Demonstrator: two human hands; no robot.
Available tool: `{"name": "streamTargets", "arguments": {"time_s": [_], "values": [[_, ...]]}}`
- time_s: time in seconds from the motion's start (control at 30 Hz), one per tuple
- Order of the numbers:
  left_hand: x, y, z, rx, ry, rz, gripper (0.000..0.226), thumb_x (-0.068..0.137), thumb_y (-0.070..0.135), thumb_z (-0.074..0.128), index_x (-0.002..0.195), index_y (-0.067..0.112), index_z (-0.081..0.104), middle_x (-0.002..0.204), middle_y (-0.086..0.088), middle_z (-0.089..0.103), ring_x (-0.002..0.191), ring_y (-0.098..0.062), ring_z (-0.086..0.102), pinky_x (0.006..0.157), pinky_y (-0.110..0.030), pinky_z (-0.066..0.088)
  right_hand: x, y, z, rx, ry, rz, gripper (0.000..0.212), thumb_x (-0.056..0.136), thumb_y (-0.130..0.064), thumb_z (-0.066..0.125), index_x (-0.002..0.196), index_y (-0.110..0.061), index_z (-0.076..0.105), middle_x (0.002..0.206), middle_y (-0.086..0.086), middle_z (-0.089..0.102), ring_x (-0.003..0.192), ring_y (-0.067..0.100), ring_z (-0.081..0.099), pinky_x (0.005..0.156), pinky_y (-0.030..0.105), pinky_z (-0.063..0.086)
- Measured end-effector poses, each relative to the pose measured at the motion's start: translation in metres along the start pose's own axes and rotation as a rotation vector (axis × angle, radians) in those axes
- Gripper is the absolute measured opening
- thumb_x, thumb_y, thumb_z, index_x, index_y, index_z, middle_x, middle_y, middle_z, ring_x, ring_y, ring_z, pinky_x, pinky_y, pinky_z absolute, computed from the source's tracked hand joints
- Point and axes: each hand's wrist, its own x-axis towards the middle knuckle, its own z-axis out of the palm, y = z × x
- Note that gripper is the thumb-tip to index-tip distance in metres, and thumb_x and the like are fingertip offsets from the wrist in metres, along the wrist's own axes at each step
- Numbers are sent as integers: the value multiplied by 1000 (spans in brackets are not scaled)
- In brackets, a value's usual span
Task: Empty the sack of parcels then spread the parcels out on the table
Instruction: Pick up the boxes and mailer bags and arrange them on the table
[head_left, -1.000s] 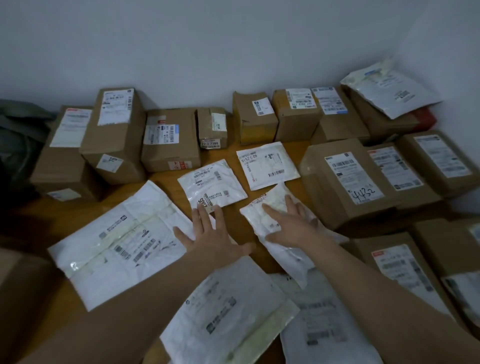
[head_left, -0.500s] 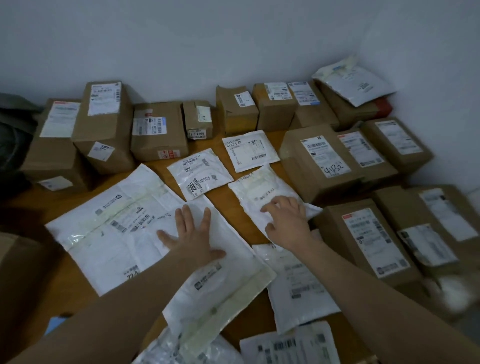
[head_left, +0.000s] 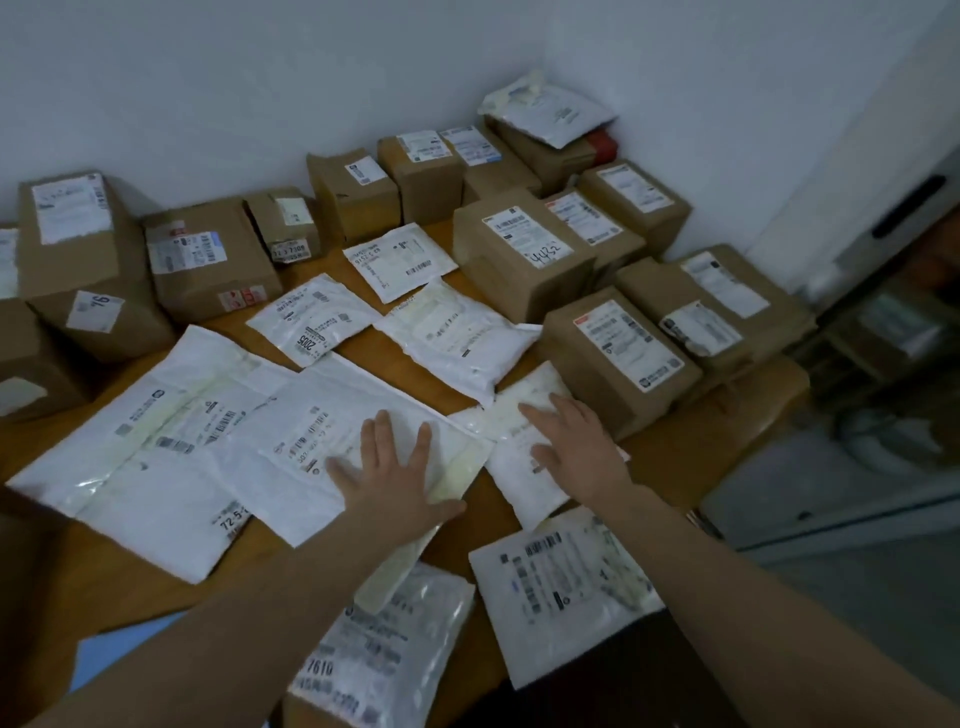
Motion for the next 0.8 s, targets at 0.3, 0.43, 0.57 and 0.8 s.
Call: {"name": "streamTargets", "arguments": {"time_s": [0.3, 0.43, 0.57, 0.8], "values": [[-50, 57, 41, 110, -153, 133, 138, 57, 88, 51, 144, 17, -28, 143, -17, -45, 130, -34, -44, 100, -74, -11, -113, 13, 28, 278, -111, 465, 76, 88, -39, 59, 148, -37, 12, 142, 9, 24, 128, 28, 32, 101, 39, 39], [-60, 39, 45, 61, -179, 70, 140, 58, 83, 58, 142, 19, -34, 139, -14, -51, 130, -34, -44, 101, -74, -6, -113, -8, 41, 367, -97, 367, 76, 90, -30, 61, 149, -32, 14, 141, 10, 26, 122, 24, 40, 97, 33, 42], [-80, 23, 50, 17, -139, -38, 141, 59, 77, 65, 139, 21, -38, 141, -12, -50, 134, -33, -40, 102, -74, -1, -107, -17, 45, 401, -94, 286, 79, 89, -31, 62, 150, -24, 13, 139, 10, 26, 122, 24, 41, 98, 34, 43], [-111, -4, 63, -204, -42, -117, 122, 75, 45, 69, 144, 25, -29, 150, -9, -37, 142, -29, -27, 111, -65, 8, -105, -42, 54, 50, 71, 138, 64, 89, -36, 58, 145, -21, 31, 146, 15, 27, 129, 31, 30, 105, 45, 32]]}}
